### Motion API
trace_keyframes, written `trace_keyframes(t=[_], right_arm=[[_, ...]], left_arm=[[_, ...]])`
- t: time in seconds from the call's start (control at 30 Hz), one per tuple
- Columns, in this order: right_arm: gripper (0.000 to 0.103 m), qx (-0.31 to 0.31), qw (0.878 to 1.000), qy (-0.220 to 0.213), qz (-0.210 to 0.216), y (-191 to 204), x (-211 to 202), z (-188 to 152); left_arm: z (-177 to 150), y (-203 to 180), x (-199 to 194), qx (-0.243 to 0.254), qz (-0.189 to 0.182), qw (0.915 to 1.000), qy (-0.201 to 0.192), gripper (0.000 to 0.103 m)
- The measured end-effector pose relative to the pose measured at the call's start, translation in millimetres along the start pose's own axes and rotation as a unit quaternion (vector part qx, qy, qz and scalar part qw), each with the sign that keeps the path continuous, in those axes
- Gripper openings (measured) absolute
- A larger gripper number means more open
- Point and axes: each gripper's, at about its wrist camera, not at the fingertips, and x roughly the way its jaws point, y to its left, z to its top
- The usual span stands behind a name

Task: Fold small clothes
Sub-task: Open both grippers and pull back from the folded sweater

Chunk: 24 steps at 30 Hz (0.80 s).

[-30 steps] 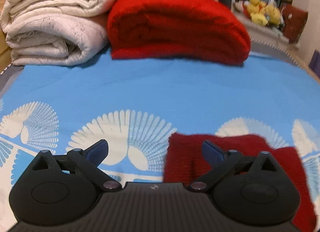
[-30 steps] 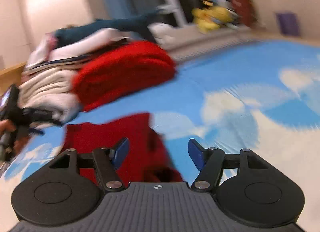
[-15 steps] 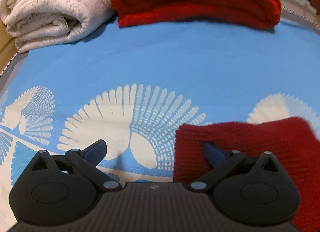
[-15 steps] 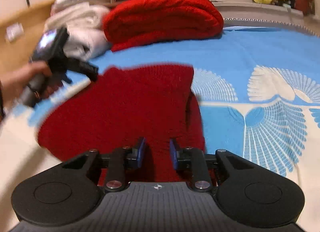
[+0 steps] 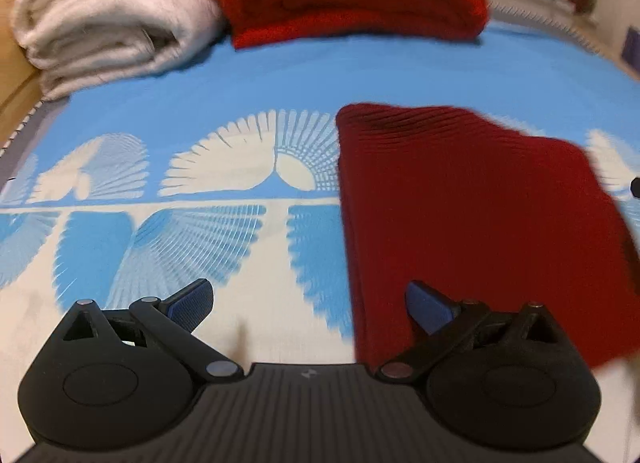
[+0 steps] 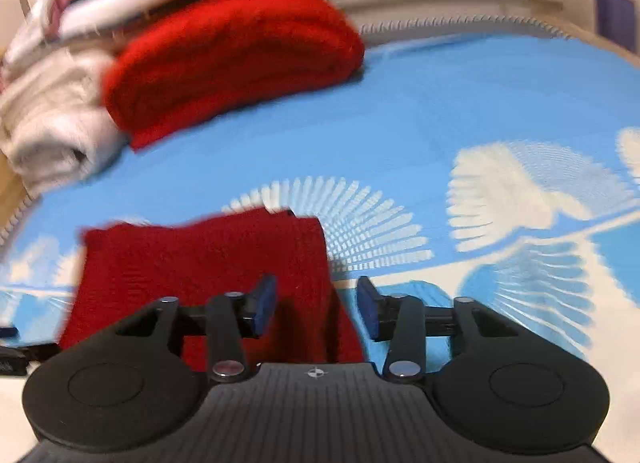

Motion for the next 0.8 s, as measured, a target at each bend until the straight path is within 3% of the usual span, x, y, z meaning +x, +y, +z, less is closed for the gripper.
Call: trace_keyframes(t=[0.07,0.13,0.23,0.37,0.47,0.53,0.6,0.67,0.8], right_arm=[[0.080,-0.024,0.999,-0.033,0.021,12,-58,-15],[0.095,-0.046,0.998,-0.045,0.023,30,-113,-38],[0.097,-0.045,0.997,-0.057,0.026,50,-173,-76],[0.100,-0.021,0.998,-0.063,-0.005,77,-227,-129],[0.100,-0.006,0.996,-0.080,-0.027,84,-239,-162],[0.100,-0.016,0.995,-0.083,-0.048,89,-235,-179],[0.100,-0.047,0.994,-0.075,-0.061,94,-222,-189],[0.100,-0.078,0.991,-0.072,-0.078,99,-211,-193],[0.100,-0.145,0.981,-0.069,-0.107,109,-194,-202]], left_arm=[[-28,0,-45,0.004,-0.006,0.9997,-0.025,0.103],[-60,-2,-87,0.002,-0.020,0.9989,-0.041,0.103],[-108,-3,-137,-0.035,-0.039,0.9969,-0.058,0.103],[-155,-4,-166,-0.069,-0.067,0.9937,-0.058,0.103],[-173,-9,-167,-0.062,-0.064,0.9947,-0.051,0.103],[-181,-12,-165,-0.048,-0.053,0.9951,-0.068,0.103],[-192,-11,-155,-0.031,-0.034,0.9959,-0.078,0.103],[-197,-8,-139,-0.022,-0.005,0.9986,-0.049,0.103],[-187,-2,-136,-0.019,-0.014,0.9980,-0.058,0.103]])
